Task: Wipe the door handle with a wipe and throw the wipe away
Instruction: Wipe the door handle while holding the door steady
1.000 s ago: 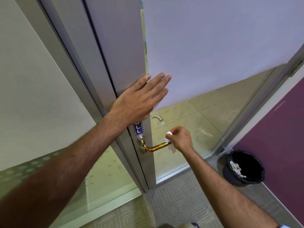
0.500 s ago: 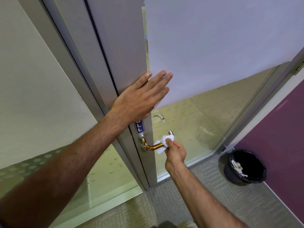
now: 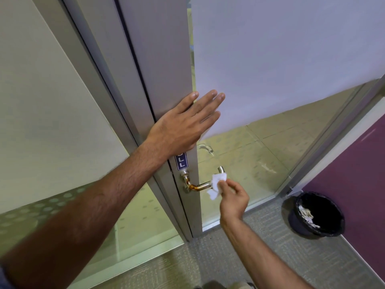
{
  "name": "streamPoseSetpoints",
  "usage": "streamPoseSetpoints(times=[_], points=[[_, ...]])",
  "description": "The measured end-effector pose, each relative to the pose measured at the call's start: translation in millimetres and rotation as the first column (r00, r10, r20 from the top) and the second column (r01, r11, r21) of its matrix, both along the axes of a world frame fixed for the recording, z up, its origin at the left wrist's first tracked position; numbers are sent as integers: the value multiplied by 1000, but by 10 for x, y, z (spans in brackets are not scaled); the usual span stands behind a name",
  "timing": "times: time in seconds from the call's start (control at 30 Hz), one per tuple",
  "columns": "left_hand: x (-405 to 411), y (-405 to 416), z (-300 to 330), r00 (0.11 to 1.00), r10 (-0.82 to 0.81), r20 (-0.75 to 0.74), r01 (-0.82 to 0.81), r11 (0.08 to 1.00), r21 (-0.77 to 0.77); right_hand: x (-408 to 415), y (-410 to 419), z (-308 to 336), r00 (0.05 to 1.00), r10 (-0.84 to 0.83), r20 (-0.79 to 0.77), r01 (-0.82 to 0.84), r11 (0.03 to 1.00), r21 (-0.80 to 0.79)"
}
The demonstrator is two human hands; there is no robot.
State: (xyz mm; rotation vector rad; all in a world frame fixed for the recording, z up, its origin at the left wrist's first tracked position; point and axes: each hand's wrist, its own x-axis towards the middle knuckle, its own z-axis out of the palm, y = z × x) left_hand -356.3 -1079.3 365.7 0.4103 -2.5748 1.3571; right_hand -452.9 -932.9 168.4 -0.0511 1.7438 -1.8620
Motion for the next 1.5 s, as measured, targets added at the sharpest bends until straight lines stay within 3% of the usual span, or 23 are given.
streamPoseSetpoints(times=[0.07, 0.1, 0.17, 0.27, 0.33, 0.4, 0.5, 0.57, 0.83, 1.0, 1.1, 1.3, 1.43, 1.5], points=[[6, -9, 5, 1000, -3, 2, 3, 1000, -3, -157, 42, 97, 945, 94, -314, -100, 995, -1], [6, -4, 6, 1000, -5, -1, 5, 1000, -5, -231, 40, 132, 866, 174, -469, -190, 982, 14], [8, 15, 11, 1000, 1, -5, -1, 1000, -9, -323, 4, 184, 605, 367, -707, -405, 906, 123], [3, 39, 21, 1000, 10, 8, -10, 1000, -4, -293, -125, 181, 186, 538, -822, -562, 745, 361], [2, 44, 34, 1000, 6, 8, -6, 1000, -1, -162, -222, 177, 72, 626, -777, -585, 657, 476], [5, 53, 45, 1000, 5, 10, -5, 1000, 8, -10, -328, 166, 65, 678, -732, -530, 645, 551], [3, 77, 63, 1000, 9, 23, -10, 1000, 16, 131, -465, 174, 105, 655, -749, -357, 728, 586], [4, 87, 69, 999, 15, 29, -16, 1000, 14, 194, -512, 194, 76, 666, -742, -296, 725, 621], [6, 98, 79, 1000, 10, 28, -11, 999, 45, 205, -564, 204, -6, 826, -563, -415, 511, 753], [2, 79, 66, 1000, -7, 17, 6, 999, 43, 299, -564, 224, -12, 802, -597, -366, 552, 749], [1, 80, 63, 1000, -4, 16, 3, 999, 41, 307, -564, 215, -53, 825, -562, -359, 510, 782], [3, 77, 54, 1000, 1, 6, -1, 999, 50, 33, -404, 177, -295, 780, -551, -413, 416, 810], [6, 73, 74, 1000, -3, 3, 3, 999, 47, -156, -260, 182, -611, 589, -529, -318, 429, 845], [4, 70, 63, 1000, -4, 5, 3, 999, 51, -212, -234, 162, -639, 561, -526, -293, 455, 841]])
